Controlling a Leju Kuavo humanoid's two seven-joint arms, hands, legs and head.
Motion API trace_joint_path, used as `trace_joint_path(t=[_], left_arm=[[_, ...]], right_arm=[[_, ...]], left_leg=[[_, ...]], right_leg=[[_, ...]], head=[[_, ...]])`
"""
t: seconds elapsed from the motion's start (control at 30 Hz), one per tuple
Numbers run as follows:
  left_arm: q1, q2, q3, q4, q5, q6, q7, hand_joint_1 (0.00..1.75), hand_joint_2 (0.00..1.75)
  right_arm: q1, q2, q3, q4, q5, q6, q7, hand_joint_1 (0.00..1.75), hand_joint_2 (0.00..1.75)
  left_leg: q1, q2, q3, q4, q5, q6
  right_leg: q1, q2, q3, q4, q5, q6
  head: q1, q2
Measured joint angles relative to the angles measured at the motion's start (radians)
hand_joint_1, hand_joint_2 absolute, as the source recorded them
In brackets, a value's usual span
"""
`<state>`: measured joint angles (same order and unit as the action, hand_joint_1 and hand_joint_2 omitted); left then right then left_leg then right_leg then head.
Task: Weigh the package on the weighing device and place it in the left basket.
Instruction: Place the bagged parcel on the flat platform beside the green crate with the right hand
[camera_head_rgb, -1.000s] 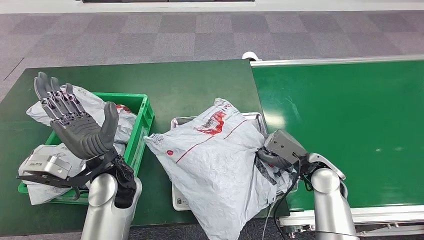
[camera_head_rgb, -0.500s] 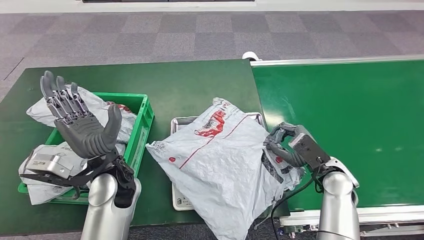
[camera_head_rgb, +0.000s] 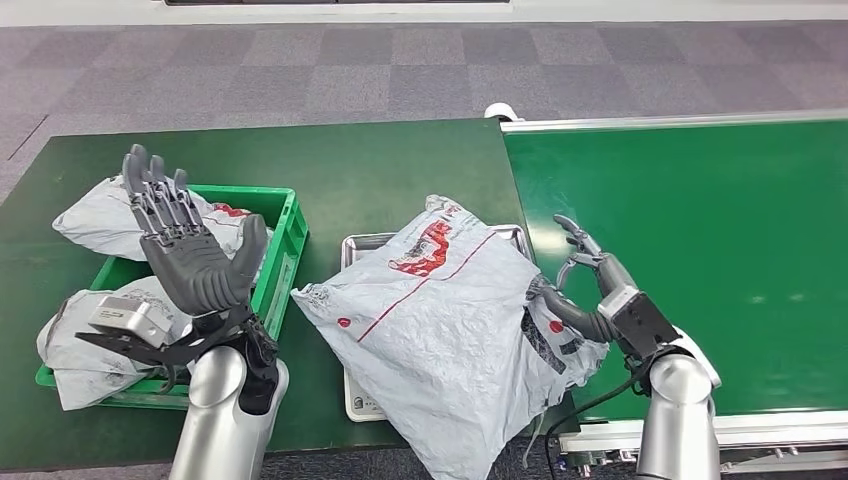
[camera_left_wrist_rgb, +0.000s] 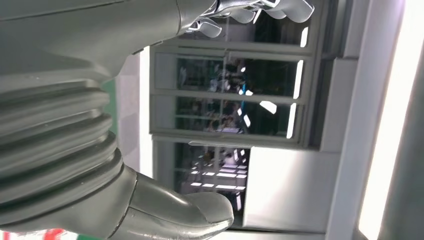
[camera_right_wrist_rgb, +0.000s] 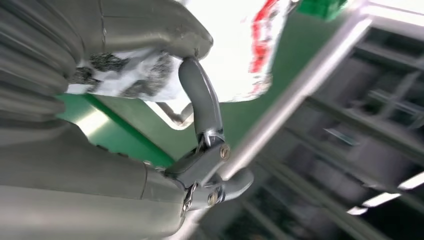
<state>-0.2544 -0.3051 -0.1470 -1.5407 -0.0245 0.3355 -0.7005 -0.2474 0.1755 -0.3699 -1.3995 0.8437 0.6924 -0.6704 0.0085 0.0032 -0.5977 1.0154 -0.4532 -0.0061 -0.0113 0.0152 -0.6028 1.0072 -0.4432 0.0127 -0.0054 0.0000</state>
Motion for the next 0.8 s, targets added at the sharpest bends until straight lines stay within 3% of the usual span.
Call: trace_joint_path(t=[0.2,0.5,0.63,0.8], left_arm=[[-0.044,0.001,-0.012,0.162,-0.068,-0.087,0.000,0.00,1.75],[-0.080,0.002,-0.029,0.312,-0.120,-0.120,0.017,0.00,1.75],[-0.108,0.008,-0.066,0.400,-0.288,-0.210,0.090,0.00,1.75],[-0.153,0.009,-0.145,0.533,-0.560,-0.235,0.179,0.00,1.75]], right_arm=[[0.046,0.015,-0.002,-0.078,-0.069,0.000,-0.028,0.00,1.75],[0.079,0.012,0.000,-0.078,-0.125,0.000,-0.014,0.00,1.75],[0.102,-0.008,0.012,-0.078,-0.244,0.000,0.000,0.00,1.75],[0.154,-0.030,0.013,-0.105,-0.441,0.000,-0.026,0.00,1.75]], left_leg=[[0.000,0.000,0.000,0.000,-0.001,0.000],[0.000,0.002,0.000,0.000,0.000,0.000],[0.000,0.001,0.000,0.000,-0.001,0.001],[-0.001,0.001,-0.001,0.000,-0.001,0.001]], right_leg=[[0.000,0.000,0.000,0.000,0.000,0.000],[0.000,0.002,0.000,0.000,0.000,0.000],[0.000,0.001,0.000,0.000,0.000,0.000],[-0.001,0.001,-0.001,0.000,0.000,0.000]], head=[[0.000,0.000],[0.000,0.000],[0.000,0.000],[0.000,0.000]])
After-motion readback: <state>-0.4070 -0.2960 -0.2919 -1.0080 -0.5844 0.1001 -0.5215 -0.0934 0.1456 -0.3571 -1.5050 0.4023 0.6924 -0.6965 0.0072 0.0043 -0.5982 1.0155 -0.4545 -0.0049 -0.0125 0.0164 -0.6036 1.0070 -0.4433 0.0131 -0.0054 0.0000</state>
